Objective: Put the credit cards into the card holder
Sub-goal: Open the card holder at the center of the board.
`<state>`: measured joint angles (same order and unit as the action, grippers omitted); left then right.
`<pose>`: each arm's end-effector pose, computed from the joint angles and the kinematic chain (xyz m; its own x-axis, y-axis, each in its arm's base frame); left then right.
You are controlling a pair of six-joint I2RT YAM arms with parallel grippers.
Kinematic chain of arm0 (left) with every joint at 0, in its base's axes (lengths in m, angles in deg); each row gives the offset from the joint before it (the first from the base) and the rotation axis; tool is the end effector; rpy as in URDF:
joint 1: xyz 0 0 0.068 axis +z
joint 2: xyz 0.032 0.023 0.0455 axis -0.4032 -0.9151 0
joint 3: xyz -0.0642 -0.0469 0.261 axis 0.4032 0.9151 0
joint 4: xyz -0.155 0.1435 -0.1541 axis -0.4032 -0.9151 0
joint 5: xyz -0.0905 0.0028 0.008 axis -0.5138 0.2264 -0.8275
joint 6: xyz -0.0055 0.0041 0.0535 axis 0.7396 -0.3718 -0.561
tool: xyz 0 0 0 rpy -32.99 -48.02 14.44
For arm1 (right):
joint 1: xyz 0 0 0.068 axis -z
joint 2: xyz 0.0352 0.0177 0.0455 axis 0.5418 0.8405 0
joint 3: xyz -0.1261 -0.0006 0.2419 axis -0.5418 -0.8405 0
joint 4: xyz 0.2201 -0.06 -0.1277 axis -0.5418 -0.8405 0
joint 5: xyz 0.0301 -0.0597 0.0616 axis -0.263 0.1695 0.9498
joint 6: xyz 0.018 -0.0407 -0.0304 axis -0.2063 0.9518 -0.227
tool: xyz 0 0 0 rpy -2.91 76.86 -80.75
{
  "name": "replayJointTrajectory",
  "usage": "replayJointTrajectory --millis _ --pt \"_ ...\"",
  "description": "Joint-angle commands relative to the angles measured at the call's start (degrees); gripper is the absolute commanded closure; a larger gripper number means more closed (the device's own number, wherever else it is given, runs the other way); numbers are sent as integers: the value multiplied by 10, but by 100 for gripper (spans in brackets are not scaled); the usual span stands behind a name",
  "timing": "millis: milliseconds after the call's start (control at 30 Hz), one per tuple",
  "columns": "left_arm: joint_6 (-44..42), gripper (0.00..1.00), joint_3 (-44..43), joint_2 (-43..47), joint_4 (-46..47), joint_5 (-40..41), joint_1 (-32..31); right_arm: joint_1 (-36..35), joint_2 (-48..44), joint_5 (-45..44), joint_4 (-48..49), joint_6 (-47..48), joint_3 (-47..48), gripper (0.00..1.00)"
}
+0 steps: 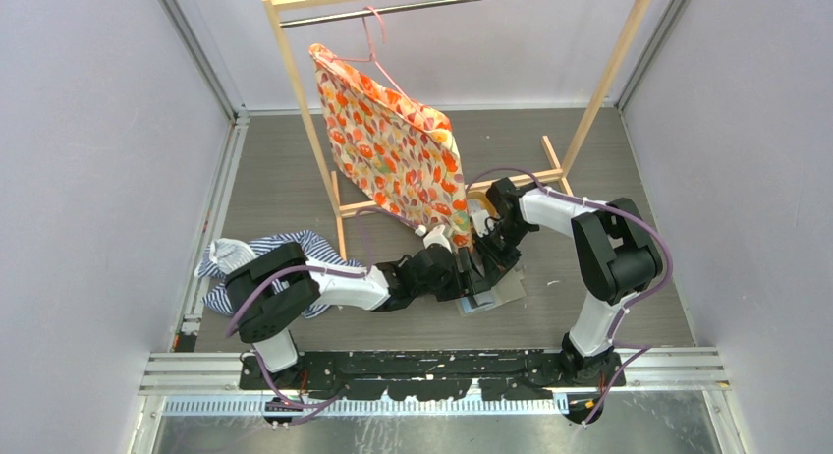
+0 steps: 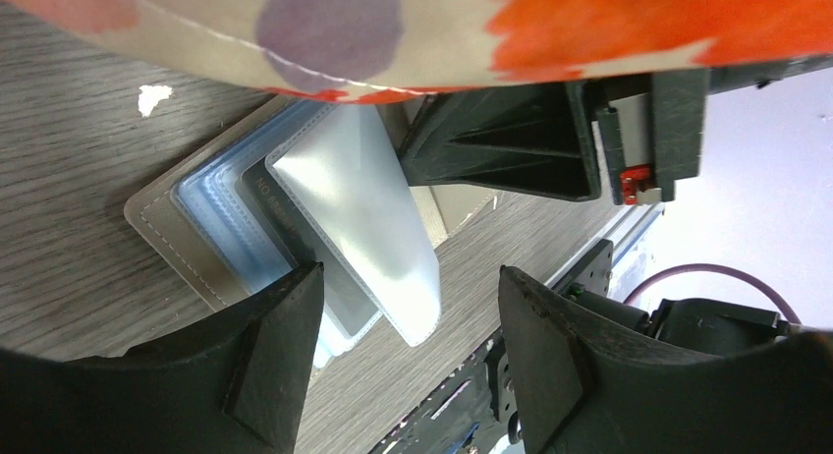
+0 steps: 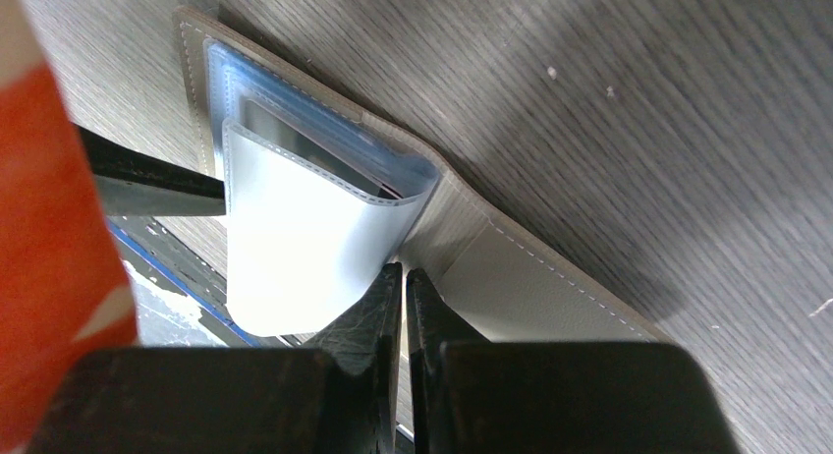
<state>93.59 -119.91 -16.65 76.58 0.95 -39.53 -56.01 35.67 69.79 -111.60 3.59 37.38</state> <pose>0.1559 -0.3053 0.1542 -0.9033 -0.2798 -0.3252 0.0735 0.6459 -0.7599 0.2634 0.1301 0.1446 -0.7783 -0.6195 -0.1022 -0.5957 0.6771 0.4321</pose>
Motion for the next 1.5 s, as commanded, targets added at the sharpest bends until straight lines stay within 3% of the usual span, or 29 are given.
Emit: replayJointTrajectory --millis 0,367,900,1467 --pt "12 33 -22 0 -23 4 1 -4 3 7 -8 7 17 89" --pt "-4 32 -36 21 -95 31 -4 -5 8 2 -9 7 18 89" --pt "21 32 -52 -42 -25 -7 -5 -16 17 1 -18 15 22 89" --pt "46 33 -8 -36 186 16 2 -26 19 31 -34 24 32 89"
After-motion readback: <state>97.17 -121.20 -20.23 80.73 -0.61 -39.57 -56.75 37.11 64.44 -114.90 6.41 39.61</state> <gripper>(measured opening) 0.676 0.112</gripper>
